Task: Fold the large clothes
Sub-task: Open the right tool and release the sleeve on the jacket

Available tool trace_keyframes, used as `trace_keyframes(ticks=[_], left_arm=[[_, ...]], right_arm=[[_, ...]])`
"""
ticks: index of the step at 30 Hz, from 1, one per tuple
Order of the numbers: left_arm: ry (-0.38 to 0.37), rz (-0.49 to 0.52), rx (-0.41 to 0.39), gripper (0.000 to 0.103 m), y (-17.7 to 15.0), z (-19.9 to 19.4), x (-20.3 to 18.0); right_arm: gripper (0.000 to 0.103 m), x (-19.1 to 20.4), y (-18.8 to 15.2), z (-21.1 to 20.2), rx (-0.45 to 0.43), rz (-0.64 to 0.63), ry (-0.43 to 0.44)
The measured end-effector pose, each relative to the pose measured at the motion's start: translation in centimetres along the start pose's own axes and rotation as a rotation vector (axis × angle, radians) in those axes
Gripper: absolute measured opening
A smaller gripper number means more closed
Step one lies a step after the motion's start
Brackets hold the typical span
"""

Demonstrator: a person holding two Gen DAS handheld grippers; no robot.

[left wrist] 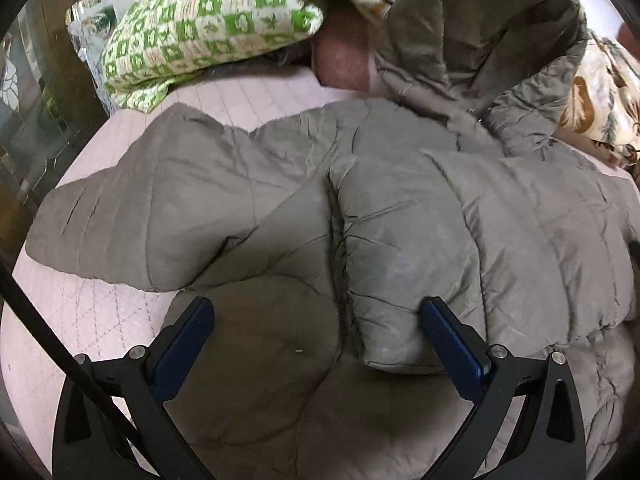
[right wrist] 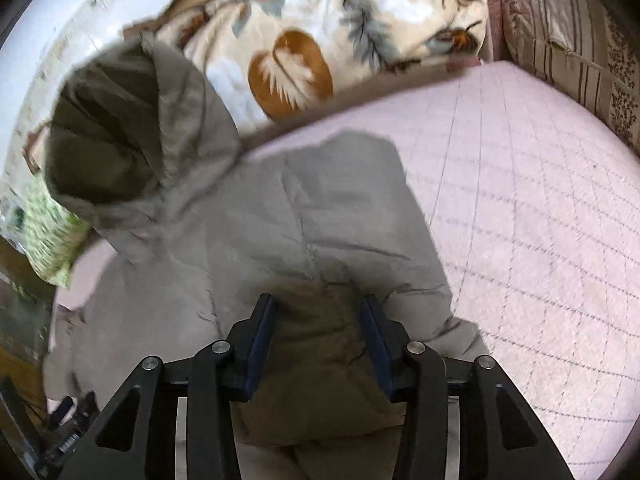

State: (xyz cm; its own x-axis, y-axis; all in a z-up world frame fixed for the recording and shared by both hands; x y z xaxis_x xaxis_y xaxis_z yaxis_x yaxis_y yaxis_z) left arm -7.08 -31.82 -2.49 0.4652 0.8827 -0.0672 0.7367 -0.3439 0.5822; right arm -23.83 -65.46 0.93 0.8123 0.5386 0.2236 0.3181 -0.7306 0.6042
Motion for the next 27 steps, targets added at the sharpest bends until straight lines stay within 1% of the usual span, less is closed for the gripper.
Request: trace_keyframes(ticks=[3, 6, 8, 10, 13, 15, 18, 19, 22, 24, 27], left_arm=[[0.015, 0.022, 0.021, 0.103, -0.2, 0.7, 0.0], [0.003, 0.021, 0.022, 0.103, -0.1, 0.7, 0.0], [-0.006, 0.011, -0.005, 0.103, 0.2, -0.3, 0.2], [-0.024, 0.004, -0.061, 0.103, 0.8, -2.1, 0.4], [-0.041, -0.022, -0.133, 0.103, 1.5, -4.2, 1.1], [-0.057, -0.040, -0.141, 0.103, 1.7, -4.6, 1.7], [-0.054, -0.071, -0.118, 0.103, 1.7, -4.1, 2.7], [-0.057, -0.081, -0.106, 0.103, 1.6, -3.8, 2.9], [-0.076, -0.104, -0.085, 0.103, 1.4, -3.6, 3.7], [-0.076, -0.103, -0.089, 0.103, 1.5, -3.7, 3.9], [-0.081, -0.107, -0.100, 0.103, 1.7, -4.1, 4.8]], right_arm=[[0.048, 0.6, -0.9, 1.5, 0.021, -0.074, -0.084], [0.049, 1.4, -1.4, 1.7, 0.011, -0.130, -0.144], [0.048, 1.3, -1.3, 1.5, -0.007, -0.139, -0.152], [0.048, 1.6, -1.0, -0.2, -0.049, -0.140, -0.147], [0.048, 4.0, -0.7, -3.2, -0.145, -0.202, -0.121], [0.048, 6.2, -1.3, -4.3, -0.171, -0.260, -0.076], [0.049, 9.4, -3.0, -4.1, -0.127, -0.319, 0.033], [0.049, 10.0, -3.5, -3.7, -0.118, -0.338, 0.041], [0.049, 11.9, -5.7, -1.7, -0.087, -0.427, -0.001], [0.050, 12.4, -6.5, -0.3, -0.066, -0.461, -0.031], [0.051, 12.6, -7.0, 0.7, -0.056, -0.494, -0.064]])
Point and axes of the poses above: each gripper's, at about its wrist camera, not at the fingertips, and z roughly the way its jaws point, x to its left, y to its top, the point moved 5 cm from there along z, roughly the way its jaws point, and after that the axes turned 10 degrees about -y, right-handed, at the moved point
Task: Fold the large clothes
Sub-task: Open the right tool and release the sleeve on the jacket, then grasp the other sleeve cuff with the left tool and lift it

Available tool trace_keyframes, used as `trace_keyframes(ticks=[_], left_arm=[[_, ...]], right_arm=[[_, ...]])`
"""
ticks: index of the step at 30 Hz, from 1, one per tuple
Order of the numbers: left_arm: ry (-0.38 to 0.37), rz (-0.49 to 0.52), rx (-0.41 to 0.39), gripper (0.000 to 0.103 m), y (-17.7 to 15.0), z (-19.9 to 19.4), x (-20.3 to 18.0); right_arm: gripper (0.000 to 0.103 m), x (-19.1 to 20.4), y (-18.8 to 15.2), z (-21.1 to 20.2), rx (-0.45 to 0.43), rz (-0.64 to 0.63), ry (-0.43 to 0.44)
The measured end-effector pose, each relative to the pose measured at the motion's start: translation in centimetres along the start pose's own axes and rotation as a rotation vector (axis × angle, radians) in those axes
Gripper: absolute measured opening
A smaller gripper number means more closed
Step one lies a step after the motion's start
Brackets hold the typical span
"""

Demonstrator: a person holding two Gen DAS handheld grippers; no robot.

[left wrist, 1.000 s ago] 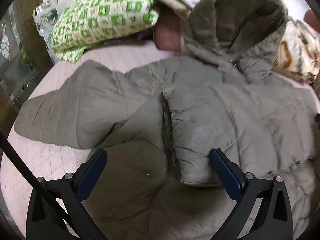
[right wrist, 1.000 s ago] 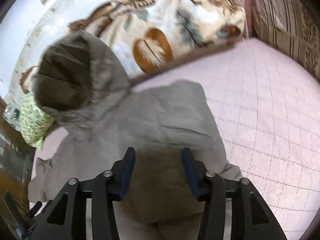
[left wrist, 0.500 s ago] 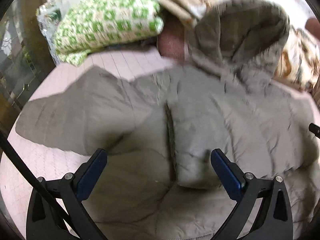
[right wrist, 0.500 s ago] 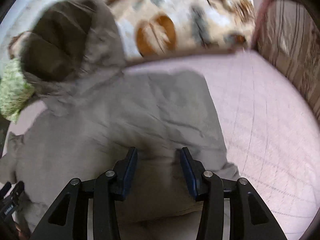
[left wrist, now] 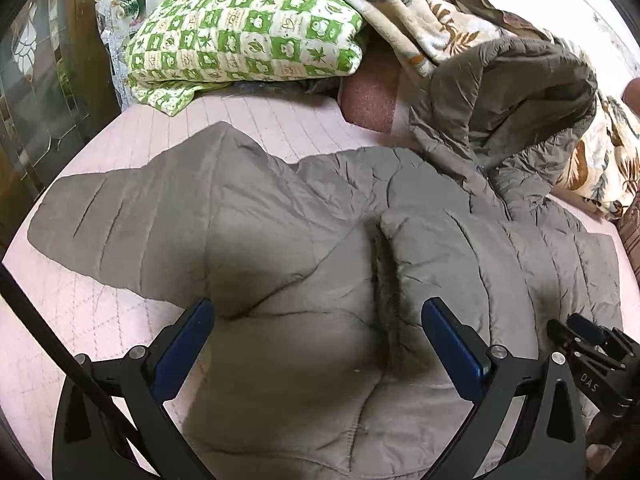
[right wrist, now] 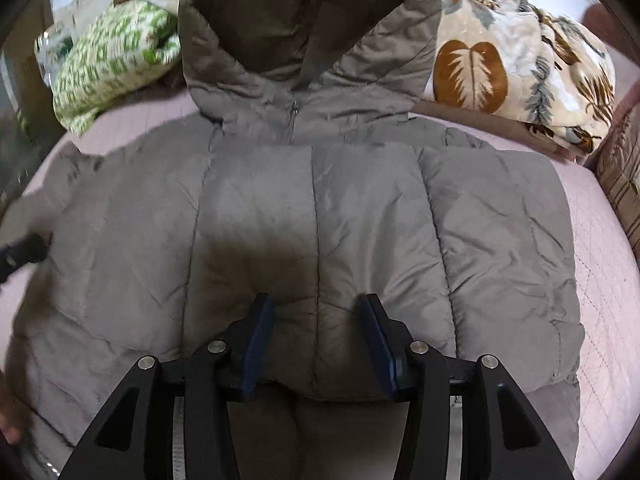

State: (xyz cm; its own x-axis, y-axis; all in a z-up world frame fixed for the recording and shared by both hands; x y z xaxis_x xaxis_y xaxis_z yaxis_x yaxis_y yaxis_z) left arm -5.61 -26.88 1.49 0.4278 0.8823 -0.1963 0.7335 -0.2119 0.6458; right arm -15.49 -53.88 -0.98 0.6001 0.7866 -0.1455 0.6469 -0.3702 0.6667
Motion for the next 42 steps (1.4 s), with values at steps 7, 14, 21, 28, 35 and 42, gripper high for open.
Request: trace_keyframes(ticks=[7, 14, 21, 28, 35, 42], left_arm=[[0.007, -0.104, -0.057, 0.103, 2.1, -1.9, 5.5], [0.032, -0.340, -0.089, 0.103, 3.3, -3.2, 15.8], [0.057, -0.463, -0.112, 0.103, 2.7, -4.2, 23.3], [0.026, -0.595, -0.125, 0.103, 1.5, -4.6, 29.9], [-0.173, -0.838, -0.214, 0.099, -0.2, -4.7, 37.0], [-0.206, -0.924, -0.236, 0.080, -0.2, -3.2, 39.8]], right_arm=[[0.053, 0.2, 0.7, -2.5, -0.060, 0.035, 0.049], [0.058, 3.4, 0.2, -4.4, -0.082, -0.040, 0.083], [0.058, 4.5, -2.0, -8.0, -0.107, -0.001, 0.156], [0.061, 5.3, -3.9, -9.9, -0.169, -0.017, 0.173], [0.061, 4.5, -3.0, -9.4, -0.206, 0.007, 0.177], [0.061, 5.3, -3.3, -9.0, -0.214, -0.024, 0.183]])
Point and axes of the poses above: each gripper's, at about its wrist camera, not at the fingertips, and z roughly the way its jaws point, x to its left, y to its top, the point moved 5 cm from there along z, roughly the way its jaws point, and after that the axes turned 10 degrees about -y, right-handed, at the moved point
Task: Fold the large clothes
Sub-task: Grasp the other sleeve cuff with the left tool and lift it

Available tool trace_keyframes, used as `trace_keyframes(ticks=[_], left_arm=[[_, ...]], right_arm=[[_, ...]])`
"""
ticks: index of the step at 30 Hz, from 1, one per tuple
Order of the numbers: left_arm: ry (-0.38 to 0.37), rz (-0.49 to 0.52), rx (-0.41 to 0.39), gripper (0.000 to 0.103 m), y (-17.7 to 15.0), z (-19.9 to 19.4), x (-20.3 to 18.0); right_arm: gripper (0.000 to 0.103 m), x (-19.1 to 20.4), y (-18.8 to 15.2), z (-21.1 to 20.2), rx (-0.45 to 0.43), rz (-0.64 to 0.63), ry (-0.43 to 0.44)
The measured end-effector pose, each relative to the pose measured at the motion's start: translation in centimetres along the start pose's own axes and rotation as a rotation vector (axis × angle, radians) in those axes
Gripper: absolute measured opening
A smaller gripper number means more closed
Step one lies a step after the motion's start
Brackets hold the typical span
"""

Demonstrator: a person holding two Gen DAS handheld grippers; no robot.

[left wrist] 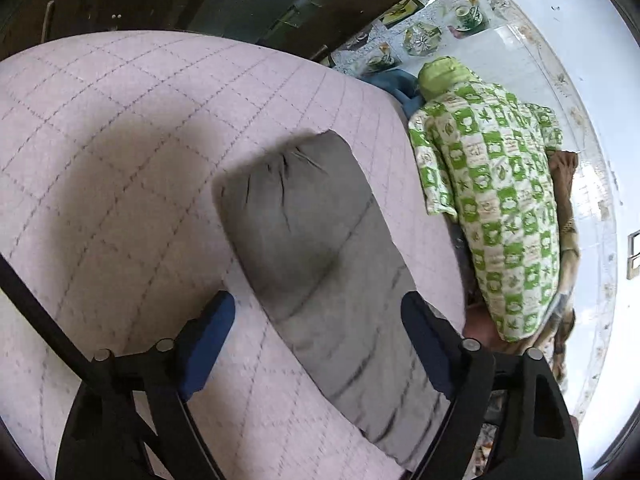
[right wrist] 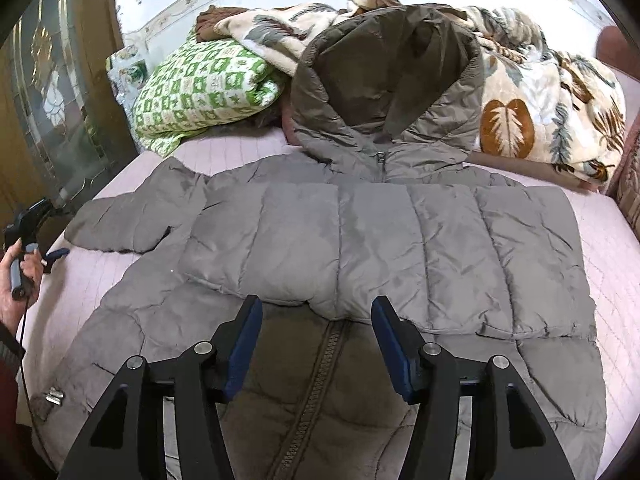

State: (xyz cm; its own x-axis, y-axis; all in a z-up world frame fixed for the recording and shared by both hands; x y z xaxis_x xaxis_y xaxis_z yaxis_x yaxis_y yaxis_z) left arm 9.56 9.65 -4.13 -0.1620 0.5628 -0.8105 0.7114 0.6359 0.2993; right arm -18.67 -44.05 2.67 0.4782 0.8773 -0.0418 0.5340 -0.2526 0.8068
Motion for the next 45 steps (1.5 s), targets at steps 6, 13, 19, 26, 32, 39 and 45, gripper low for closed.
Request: trace_keyframes(ticks=[6, 13, 19, 26, 32, 39, 45], left_arm=[[0.018, 0.040, -0.050, 0.079, 0.6, 1.5, -0.3], [0.090, 0.102, -0.127, 0.041, 0.9, 2.3, -0.6], [0.072, 0.059, -0.153, 0.016, 1.0, 2.0, 0.2], [0.025, 0.248, -0.225, 0.012, 0.3, -0.5, -6.5], [-0.124, 0.428, -0.257, 0.011, -2.7, -4.0, -15.1], [-0.273, 0.635, -0.239, 0.011, -9.6, -7.4, -25.3], [-0.366, 0.751, -0.202, 0.011, -16.4, -9.2, -32.0]], right_arm=[[0.061, 0.2, 0.1, 0.3, -0.010, -0.004, 0.001], [0.061, -0.2, 0.1, 0.6, -0.012, 0.018, 0.009], [0.061, -0.5, 0.2, 0.5, -0.018, 0.036, 0.011], [0.061, -0.9, 0.6, 0.1, -0.045, 0.049, 0.001], [0.061, -1.8, 1.2, -0.7, -0.068, 0.080, 0.003], [0.061, -3.2, 2.1, -2.3, -0.108, 0.122, 0.013], [0.061, -7.2, 2.9, -3.8, -0.140, 0.226, 0.006]])
Point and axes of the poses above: each gripper's, at about its wrist camera, not at the fingertips, and z roughly the way its jaws point, x to its left, y to its top, the point moved 5 cm from there along z, roughly the way its jaws point, and after that the axes turned 10 degrees about -y, right-handed, at the moved point
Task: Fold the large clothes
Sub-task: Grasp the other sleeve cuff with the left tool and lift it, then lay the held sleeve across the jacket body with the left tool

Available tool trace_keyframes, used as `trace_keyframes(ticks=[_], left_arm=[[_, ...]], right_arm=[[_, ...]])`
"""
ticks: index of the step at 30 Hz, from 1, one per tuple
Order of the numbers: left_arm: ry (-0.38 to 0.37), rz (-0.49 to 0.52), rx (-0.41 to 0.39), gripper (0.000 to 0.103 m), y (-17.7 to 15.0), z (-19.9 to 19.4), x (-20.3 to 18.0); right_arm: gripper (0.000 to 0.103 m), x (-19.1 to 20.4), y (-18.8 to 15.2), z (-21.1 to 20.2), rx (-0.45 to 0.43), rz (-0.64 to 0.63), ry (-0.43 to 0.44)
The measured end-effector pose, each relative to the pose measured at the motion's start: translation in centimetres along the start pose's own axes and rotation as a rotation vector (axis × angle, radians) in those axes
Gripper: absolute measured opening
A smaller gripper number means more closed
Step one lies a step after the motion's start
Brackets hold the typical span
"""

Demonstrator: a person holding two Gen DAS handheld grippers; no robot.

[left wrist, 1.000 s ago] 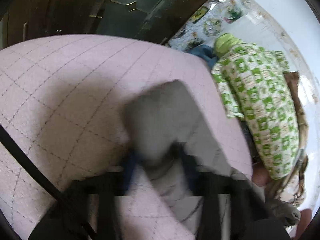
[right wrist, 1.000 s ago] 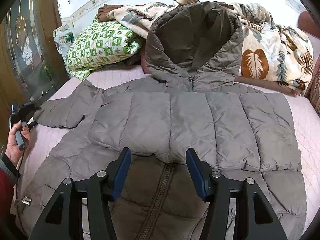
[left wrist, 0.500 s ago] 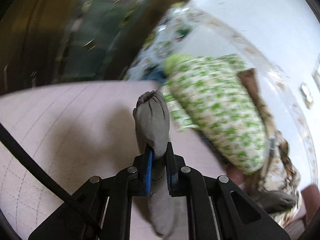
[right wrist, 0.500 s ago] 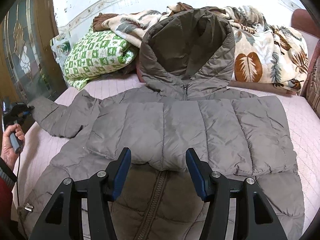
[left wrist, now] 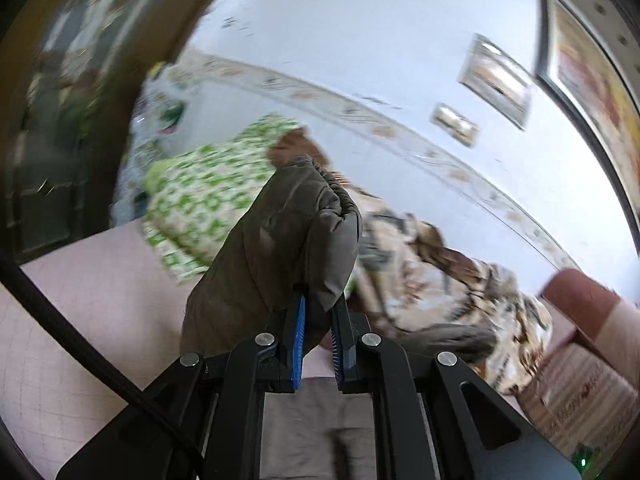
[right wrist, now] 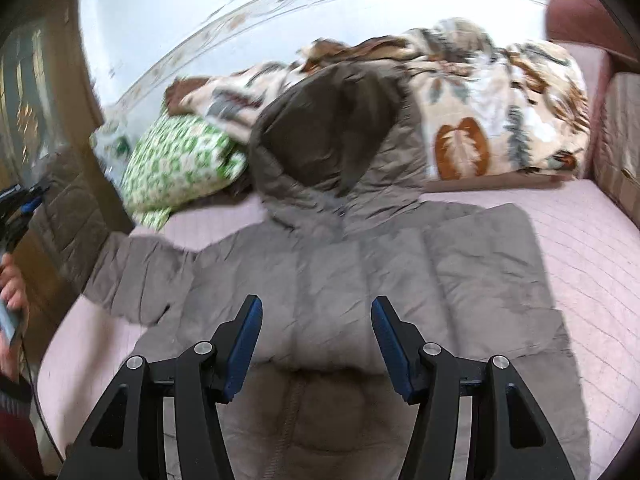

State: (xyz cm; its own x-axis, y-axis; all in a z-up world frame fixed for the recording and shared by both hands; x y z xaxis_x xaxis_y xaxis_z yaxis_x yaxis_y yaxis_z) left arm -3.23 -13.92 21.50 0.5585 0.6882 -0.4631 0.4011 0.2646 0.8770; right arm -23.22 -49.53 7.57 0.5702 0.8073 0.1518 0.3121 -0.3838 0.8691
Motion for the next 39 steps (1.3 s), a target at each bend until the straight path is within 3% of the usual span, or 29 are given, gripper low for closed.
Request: trace_keyframes(ticks=[4, 8, 12, 18, 26, 29, 31, 34, 36, 37, 39], left_arm=[[-0.085, 0.041, 0.021, 0.011, -0.2, 0.7, -6.2], [-0.164, 0.078, 0.067, 0.011, -1.6, 2.1, -12.2], [-0.232, 0.106, 0.142, 0.011, -5.0, 4.2, -18.1], [-0.291, 0.137, 0.303, 0.011, -12.5, 8.5, -24.7], [-0.215, 0.159, 0.587, 0.011, -25.9, 15.0, -25.3], [-0.199, 0.163, 0.765, 0.035, -30.4, 16.6, -24.5], [-0.195, 0.187, 0.821, 0.040, -31.6, 16.2, -24.3], [-0.235, 0.208, 0.794, 0.042, -30.3, 13.8, -23.9], [-0.243, 0.222, 0.724, 0.053, -28.0, 11.3, -22.8], [-0.226, 0.237, 0.677, 0.064, -26.5, 10.1, -21.7], [-0.146, 0.266, 0.583, 0.070, -23.3, 8.0, -18.1]], right_arm=[[0.061, -4.4, 1.6, -1.5, -0.056, 0.056, -0.104], [0.061, -11.0, 3.1, -3.4, -0.083, 0.207, -0.205], [0.061, -15.6, 3.3, -4.7, -0.085, 0.332, -0.235], [0.061, -18.4, 3.7, -6.9, -0.124, 0.348, -0.287], [0.061, -19.8, 3.2, -6.1, -0.076, 0.366, -0.242], [0.061, -19.4, 3.1, -5.4, -0.058, 0.371, -0.204], [0.062, -19.3, 3.1, -4.9, -0.044, 0.393, -0.173], [0.064, -18.7, 2.9, -3.9, -0.012, 0.423, -0.103], [0.065, -18.0, 2.7, -2.8, 0.020, 0.448, -0.029], [0.065, -17.6, 2.5, -2.3, 0.038, 0.458, 0.009], [0.065, -16.5, 1.8, -0.7, 0.092, 0.495, 0.090]])
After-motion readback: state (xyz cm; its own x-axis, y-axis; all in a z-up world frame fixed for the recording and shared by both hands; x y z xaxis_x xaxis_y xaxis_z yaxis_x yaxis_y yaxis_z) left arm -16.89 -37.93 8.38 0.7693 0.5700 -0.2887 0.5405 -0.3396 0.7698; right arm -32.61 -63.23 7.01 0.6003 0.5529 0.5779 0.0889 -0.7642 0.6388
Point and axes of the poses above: each gripper's, at about its wrist camera, not at the fingertips, and z roughly the way its jaws point, x to its left, y to its top, the point moved 5 cm from there along z, roughly the way its jaws point, and after that the axes turned 10 degrees about -y, right-handed, at the moved point
